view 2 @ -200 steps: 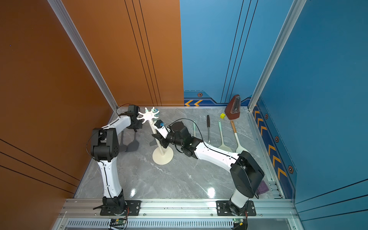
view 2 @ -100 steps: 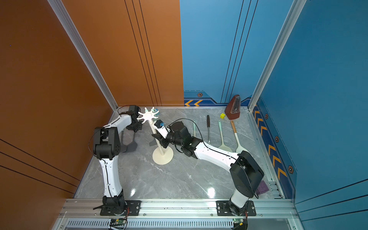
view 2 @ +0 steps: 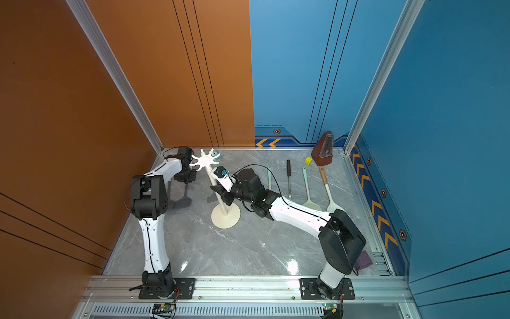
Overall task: Take the spatula off the kitchen utensil rack
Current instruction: Place the spatula at the center of the board.
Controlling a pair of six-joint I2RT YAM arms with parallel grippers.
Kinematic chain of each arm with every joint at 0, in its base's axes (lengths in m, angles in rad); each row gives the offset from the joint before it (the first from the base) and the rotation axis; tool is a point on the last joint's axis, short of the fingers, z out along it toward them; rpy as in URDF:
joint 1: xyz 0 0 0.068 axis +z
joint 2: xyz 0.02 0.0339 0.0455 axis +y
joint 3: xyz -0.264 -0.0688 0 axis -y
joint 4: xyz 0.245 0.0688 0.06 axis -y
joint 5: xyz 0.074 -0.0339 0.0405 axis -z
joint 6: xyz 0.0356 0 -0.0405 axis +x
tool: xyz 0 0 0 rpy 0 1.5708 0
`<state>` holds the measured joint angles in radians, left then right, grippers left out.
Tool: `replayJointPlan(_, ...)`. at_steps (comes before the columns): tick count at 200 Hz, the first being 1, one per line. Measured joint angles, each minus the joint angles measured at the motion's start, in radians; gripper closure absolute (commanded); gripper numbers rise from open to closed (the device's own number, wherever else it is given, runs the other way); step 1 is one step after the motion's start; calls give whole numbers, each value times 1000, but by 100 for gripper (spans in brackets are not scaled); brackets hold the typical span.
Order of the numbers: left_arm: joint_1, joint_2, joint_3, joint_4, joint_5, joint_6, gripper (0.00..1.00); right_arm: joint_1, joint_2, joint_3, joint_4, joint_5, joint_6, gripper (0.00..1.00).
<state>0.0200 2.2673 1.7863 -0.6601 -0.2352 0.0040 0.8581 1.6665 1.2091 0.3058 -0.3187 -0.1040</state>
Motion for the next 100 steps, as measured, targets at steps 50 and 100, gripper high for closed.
replayJointPlan(50,1,-16,-5,-7,24,-12,67,0,0,0,0,0,0,100)
replayJointPlan(100,3,-287,-170,52,136,-63,59,0,0,0,-1,0,0,100)
